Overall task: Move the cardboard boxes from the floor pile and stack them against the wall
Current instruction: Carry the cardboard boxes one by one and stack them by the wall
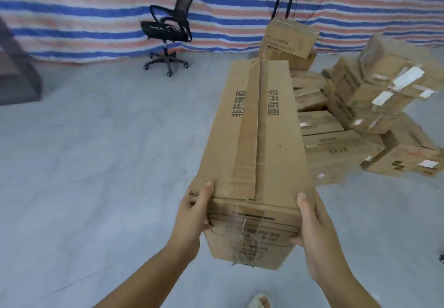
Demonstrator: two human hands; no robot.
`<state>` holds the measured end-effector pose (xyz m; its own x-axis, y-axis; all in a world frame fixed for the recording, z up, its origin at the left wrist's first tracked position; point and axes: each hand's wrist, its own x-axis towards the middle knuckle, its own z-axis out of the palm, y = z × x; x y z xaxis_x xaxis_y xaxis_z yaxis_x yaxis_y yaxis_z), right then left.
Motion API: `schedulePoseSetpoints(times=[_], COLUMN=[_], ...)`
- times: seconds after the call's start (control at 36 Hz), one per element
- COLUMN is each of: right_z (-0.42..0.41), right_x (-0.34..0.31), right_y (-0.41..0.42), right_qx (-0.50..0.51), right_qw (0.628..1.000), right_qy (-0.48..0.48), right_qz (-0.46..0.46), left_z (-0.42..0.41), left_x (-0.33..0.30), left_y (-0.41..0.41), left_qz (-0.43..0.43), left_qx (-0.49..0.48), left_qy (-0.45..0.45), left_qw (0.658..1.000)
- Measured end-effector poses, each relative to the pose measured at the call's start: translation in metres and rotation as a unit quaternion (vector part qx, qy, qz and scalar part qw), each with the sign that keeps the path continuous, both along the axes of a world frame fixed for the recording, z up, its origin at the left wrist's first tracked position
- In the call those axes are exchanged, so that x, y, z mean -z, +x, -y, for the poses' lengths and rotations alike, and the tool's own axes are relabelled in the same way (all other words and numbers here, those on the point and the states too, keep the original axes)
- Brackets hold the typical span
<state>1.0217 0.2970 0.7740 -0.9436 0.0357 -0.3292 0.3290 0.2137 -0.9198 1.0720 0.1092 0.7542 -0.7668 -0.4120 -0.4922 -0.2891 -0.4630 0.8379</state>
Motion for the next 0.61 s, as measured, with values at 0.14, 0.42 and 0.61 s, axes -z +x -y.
schedulePoseSetpoints(times=[0.14, 0.42, 0.61], right_z=[0.088, 0.237, 0.345], right_x=[0.002, 0.02, 0.037], right_y=[0.014, 0.02, 0.017], right_qx=[-0.093, -0.313, -0.463], right_qw=[0.995, 0.946, 0.88], right_qy=[0.013, 0.049, 0.064], right_qz=[0.037, 0.07, 0.082], left_z=[0.071, 0.162, 0.215], left_x=[0.006, 0.024, 0.036], left_y=[0.049, 0.124, 0.148], left_qz=[0.021, 0.063, 0.076], left_qx=[-0.11, -0.309, -0.476], left_qy=[-0.001, 0.014, 0.022], left_qw=[0.994, 0.949, 0.876])
